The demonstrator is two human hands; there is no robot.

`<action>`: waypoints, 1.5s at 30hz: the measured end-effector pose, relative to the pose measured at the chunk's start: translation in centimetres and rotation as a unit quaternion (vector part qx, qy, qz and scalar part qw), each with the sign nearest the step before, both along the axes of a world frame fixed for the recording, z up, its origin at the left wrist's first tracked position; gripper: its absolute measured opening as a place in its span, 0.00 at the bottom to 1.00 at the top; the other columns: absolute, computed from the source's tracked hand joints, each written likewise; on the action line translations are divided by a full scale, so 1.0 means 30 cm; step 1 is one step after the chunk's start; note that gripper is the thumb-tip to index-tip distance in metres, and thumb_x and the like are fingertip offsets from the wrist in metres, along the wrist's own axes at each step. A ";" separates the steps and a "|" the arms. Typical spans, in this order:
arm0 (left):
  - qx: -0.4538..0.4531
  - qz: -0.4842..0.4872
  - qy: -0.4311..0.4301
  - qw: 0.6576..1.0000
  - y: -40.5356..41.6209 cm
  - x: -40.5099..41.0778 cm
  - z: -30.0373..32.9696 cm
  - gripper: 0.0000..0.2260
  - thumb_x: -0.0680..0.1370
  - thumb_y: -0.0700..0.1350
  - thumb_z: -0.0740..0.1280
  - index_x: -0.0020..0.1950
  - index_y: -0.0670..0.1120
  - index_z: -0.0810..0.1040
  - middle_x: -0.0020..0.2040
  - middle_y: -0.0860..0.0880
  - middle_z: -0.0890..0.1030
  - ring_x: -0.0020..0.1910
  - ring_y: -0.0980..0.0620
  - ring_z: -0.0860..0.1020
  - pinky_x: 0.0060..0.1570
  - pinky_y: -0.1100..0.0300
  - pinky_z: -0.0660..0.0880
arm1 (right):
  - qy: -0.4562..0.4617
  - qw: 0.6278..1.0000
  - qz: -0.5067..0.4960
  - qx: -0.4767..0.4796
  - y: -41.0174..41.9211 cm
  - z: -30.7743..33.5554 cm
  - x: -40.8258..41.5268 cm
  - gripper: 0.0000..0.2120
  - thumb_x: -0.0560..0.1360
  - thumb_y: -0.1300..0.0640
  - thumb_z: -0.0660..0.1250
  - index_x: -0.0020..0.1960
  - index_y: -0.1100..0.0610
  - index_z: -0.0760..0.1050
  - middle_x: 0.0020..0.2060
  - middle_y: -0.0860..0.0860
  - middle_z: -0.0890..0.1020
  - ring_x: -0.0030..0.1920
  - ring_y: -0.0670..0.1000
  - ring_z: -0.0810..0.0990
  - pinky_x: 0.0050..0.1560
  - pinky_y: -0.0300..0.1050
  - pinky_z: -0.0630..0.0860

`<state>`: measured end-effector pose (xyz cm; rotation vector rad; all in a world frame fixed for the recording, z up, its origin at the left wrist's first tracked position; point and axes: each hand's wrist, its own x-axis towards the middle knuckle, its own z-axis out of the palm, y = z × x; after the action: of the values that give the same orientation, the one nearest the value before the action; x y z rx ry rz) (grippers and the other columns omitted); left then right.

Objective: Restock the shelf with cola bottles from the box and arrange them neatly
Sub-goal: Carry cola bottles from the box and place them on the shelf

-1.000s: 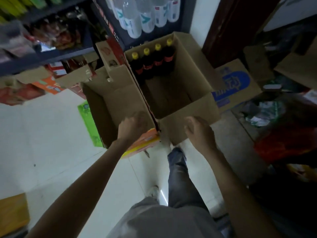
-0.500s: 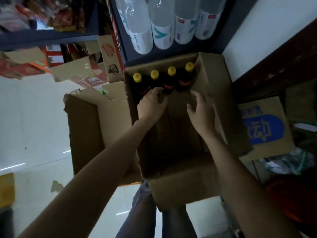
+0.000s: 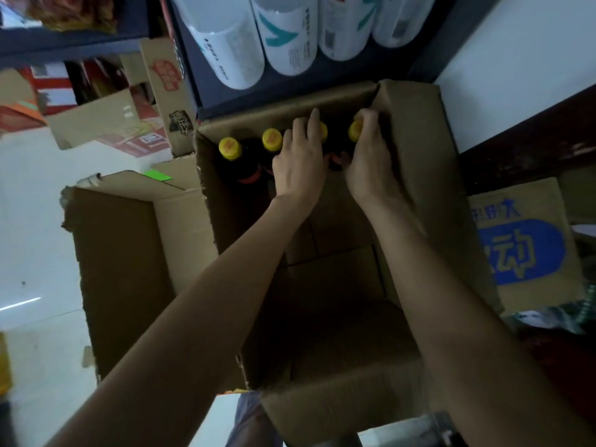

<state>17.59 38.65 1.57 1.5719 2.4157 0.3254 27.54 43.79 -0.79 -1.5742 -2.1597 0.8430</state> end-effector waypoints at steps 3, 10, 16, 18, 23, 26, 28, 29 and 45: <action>0.028 0.001 -0.009 1.000 -0.017 0.003 -0.029 0.24 0.76 0.41 0.67 0.72 0.43 0.66 0.65 0.44 0.72 0.62 0.45 0.72 0.44 0.51 0.78 | 0.067 0.996 -0.040 -0.032 -0.028 -0.015 0.011 0.23 0.76 0.62 0.66 0.68 0.58 0.64 0.65 0.57 0.73 0.63 0.54 0.74 0.57 0.49 0.77; 0.141 -0.035 -0.010 0.989 -0.134 -0.041 -0.007 0.14 0.73 0.46 0.71 0.57 0.44 0.77 0.52 0.46 0.80 0.50 0.47 0.79 0.36 0.61 0.71 | 0.078 0.991 -0.073 0.086 -0.208 0.081 0.115 0.18 0.76 0.53 0.68 0.63 0.60 0.72 0.58 0.55 0.80 0.59 0.53 0.78 0.55 0.45 0.74; 0.188 -0.047 -0.131 0.972 -0.339 -0.044 0.231 0.16 0.76 0.50 0.67 0.60 0.43 0.75 0.60 0.46 0.78 0.65 0.46 0.73 0.63 0.49 0.70 | 0.237 0.964 -0.105 0.055 -0.435 0.332 0.201 0.17 0.76 0.55 0.68 0.62 0.60 0.71 0.60 0.54 0.78 0.62 0.50 0.76 0.62 0.52 0.73; 0.173 -0.038 -0.269 0.947 -0.410 -0.028 0.322 0.18 0.77 0.49 0.66 0.63 0.43 0.71 0.65 0.50 0.75 0.71 0.49 0.68 0.68 0.49 0.68 | 0.271 0.955 -0.114 0.039 -0.524 0.414 0.209 0.17 0.77 0.56 0.68 0.63 0.57 0.69 0.63 0.53 0.77 0.65 0.51 0.74 0.65 0.54 0.72; 0.166 -0.151 -0.430 0.874 -0.568 0.035 0.517 0.13 0.78 0.46 0.64 0.59 0.43 0.69 0.60 0.48 0.78 0.62 0.56 0.76 0.60 0.60 0.73 | 0.270 0.941 -0.195 0.052 -0.788 0.592 0.271 0.14 0.77 0.54 0.66 0.59 0.46 0.67 0.62 0.51 0.77 0.63 0.48 0.76 0.61 0.42 0.73; 0.152 -0.226 -0.458 0.846 -0.669 0.057 0.608 0.12 0.77 0.45 0.66 0.57 0.42 0.71 0.54 0.57 0.80 0.56 0.58 0.78 0.55 0.62 0.74 | 0.268 0.921 -0.272 0.081 -0.974 0.698 0.306 0.14 0.76 0.52 0.65 0.57 0.43 0.63 0.58 0.45 0.79 0.59 0.42 0.78 0.57 0.37 0.74; 0.131 -0.267 -0.469 0.832 -0.733 0.075 0.655 0.11 0.75 0.45 0.67 0.56 0.45 0.73 0.51 0.63 0.80 0.55 0.60 0.78 0.56 0.64 0.73 | 0.240 0.911 -0.319 0.099 -1.101 0.739 0.323 0.13 0.76 0.48 0.65 0.56 0.45 0.65 0.56 0.47 0.80 0.57 0.47 0.79 0.55 0.44 0.76; 0.120 -0.286 -0.472 0.825 -0.762 0.086 0.675 0.11 0.75 0.45 0.67 0.56 0.48 0.73 0.51 0.64 0.80 0.55 0.62 0.78 0.56 0.65 0.73 | 0.219 0.906 -0.350 0.097 -1.163 0.756 0.327 0.14 0.75 0.45 0.65 0.57 0.47 0.65 0.54 0.51 0.81 0.54 0.51 0.80 0.53 0.49 0.77; -0.059 -0.603 -0.484 0.631 -1.354 0.553 0.785 0.15 0.76 0.56 0.67 0.57 0.49 0.75 0.49 0.51 0.82 0.53 0.51 0.80 0.58 0.49 0.75 | 0.078 0.704 -0.700 0.090 -2.190 0.821 0.439 0.17 0.73 0.37 0.56 0.58 0.44 0.64 0.48 0.51 0.82 0.41 0.54 0.77 0.41 0.46 0.70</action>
<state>34.18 -1.97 25.11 1.8217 0.3418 0.4910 40.71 -21.90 23.83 -2.1979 -0.3992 0.1614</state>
